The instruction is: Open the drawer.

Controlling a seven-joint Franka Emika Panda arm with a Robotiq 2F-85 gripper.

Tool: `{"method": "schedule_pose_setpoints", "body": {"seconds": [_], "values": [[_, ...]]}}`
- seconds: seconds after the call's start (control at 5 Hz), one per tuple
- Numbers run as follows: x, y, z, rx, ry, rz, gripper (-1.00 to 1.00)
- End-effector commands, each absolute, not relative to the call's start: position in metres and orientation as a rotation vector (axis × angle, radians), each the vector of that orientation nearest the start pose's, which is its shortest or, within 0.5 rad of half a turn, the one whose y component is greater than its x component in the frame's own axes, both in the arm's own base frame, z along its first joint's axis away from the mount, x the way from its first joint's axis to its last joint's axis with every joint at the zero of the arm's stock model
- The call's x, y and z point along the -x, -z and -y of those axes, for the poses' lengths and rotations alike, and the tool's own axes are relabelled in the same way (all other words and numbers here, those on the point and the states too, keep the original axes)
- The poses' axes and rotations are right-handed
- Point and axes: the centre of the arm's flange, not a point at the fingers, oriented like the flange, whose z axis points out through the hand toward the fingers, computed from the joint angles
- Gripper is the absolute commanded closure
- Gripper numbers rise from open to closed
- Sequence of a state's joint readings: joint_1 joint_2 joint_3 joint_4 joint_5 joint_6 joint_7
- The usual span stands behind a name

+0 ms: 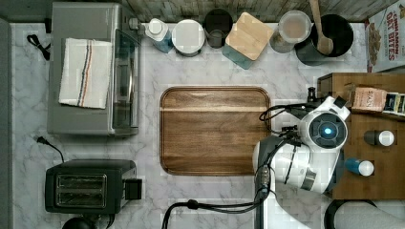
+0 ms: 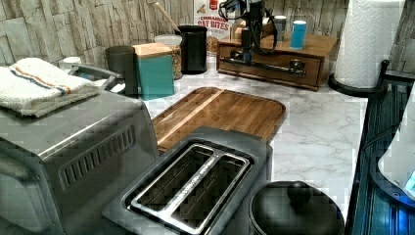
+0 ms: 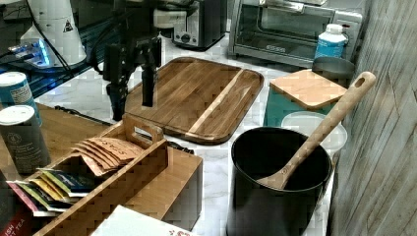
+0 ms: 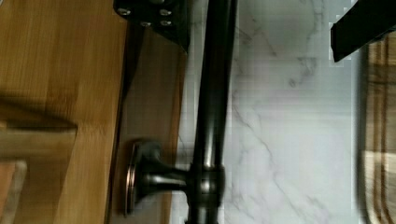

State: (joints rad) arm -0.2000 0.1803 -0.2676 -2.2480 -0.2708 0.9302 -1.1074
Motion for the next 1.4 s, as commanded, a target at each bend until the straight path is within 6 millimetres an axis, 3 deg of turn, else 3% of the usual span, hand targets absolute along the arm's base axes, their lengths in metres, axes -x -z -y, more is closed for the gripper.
{"method": "schedule_pose_setpoints", "body": {"seconds": [0.2, 0.6, 1.4], "values": [[-0.492, -0.297, 0.276, 3.324, 0.220, -0.201, -1.00], [-0.490, -0.280, 0.252, 3.289, 0.199, -0.323, -1.00], [-0.477, -0.231, 0.265, 3.309, 0.087, -0.156, -1.00]]}}
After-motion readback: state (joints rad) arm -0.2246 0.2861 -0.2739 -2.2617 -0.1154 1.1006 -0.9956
